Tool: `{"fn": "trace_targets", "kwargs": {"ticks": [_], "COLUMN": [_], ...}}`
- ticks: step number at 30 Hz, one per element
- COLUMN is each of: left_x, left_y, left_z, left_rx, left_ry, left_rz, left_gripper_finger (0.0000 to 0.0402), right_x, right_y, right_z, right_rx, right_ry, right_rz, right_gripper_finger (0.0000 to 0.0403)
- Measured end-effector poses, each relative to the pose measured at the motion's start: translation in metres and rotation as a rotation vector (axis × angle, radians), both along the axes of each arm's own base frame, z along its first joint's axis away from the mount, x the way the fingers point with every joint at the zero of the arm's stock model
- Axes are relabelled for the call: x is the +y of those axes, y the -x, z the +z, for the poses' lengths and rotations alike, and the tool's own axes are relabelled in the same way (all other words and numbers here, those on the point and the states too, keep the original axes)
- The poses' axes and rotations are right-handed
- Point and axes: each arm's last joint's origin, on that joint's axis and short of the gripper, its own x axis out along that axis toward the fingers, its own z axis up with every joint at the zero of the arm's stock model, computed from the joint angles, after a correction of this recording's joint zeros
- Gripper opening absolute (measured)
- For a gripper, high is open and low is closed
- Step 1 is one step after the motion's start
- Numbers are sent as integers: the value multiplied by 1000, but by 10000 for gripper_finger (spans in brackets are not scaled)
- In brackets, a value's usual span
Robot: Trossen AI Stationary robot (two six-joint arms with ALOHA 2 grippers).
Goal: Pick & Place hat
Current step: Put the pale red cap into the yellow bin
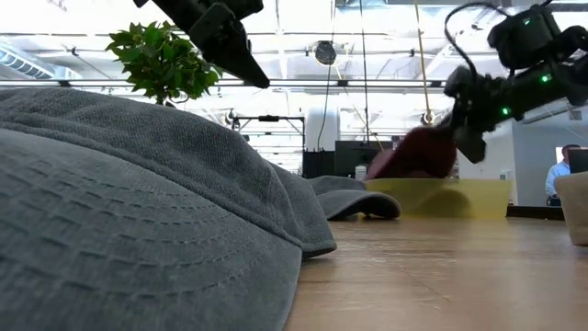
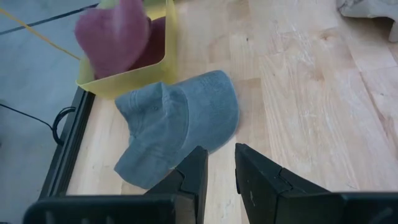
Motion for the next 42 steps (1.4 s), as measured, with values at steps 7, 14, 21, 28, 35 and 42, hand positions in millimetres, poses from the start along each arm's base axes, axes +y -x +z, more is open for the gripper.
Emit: {"fn": "trace_targets", "kwargs": {"ticks": [7, 14, 21, 28, 35, 42], "left_x": [0, 0, 0, 0, 0, 0], "left_y": [0, 0, 0, 1, 2, 2], "left_z": [0, 0, 0, -1, -3, -3], "left_rx": [3, 6, 6, 8, 29, 28], "left_ry": [7, -1, 0, 7, 22, 30], "left_rz": [6, -1, 0, 6, 17, 23], "left_gripper_finger": [88, 88, 88, 88, 88, 88], "right_x": [-3, -3, -2, 10, 28, 40], "right_y": [2, 2, 1, -5, -10, -11], "right_z": [-14, -16, -15, -11, -4, 15], "right_rx": [97, 17, -73, -184, -325, -610], "right_ry": [-77, -142, -183, -228, -292, -381], "right_rz": [-39, -76, -96, -29, 77, 163], "right_gripper_finger": [6, 37, 111, 168, 179, 165]}}
